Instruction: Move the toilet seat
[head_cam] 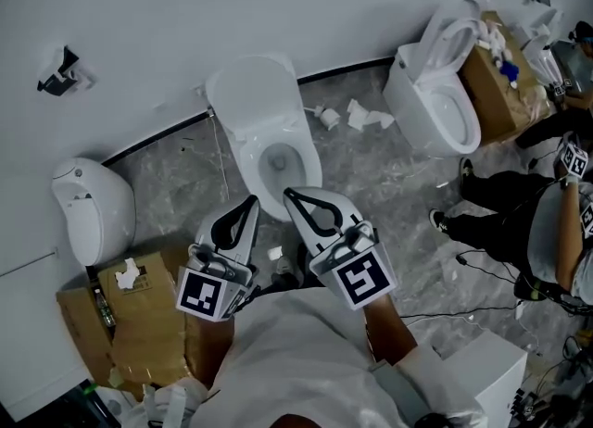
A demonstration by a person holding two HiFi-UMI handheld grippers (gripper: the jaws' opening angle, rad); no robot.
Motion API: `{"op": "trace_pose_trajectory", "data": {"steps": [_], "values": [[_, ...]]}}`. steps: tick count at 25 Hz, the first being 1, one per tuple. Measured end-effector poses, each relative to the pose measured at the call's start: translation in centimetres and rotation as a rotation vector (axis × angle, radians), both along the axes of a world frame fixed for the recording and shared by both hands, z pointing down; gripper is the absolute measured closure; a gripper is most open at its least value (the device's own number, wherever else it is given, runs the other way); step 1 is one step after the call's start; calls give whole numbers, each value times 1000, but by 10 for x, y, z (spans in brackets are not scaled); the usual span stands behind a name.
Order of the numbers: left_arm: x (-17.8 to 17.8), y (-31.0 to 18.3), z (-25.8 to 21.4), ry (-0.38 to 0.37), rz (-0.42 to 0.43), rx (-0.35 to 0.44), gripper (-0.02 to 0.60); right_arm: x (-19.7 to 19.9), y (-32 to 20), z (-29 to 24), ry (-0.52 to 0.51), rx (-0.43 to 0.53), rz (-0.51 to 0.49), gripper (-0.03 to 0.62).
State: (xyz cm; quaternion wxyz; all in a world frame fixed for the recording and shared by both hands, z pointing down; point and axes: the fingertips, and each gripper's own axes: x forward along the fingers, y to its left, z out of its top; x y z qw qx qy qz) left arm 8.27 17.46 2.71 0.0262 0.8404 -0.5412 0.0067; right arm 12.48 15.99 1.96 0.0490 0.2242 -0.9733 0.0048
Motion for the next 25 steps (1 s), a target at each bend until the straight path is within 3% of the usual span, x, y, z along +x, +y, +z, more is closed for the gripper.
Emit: {"op": "trace_pose_trajectory", "data": {"steps": [14,25], "values": [[2,-53,18,6,-57,-49,581,1,-56,23,11,-62,-74,591],[-18,-75,57,38,-4,-89,581,-21,-77,62,42,-138,-40,589]]}}
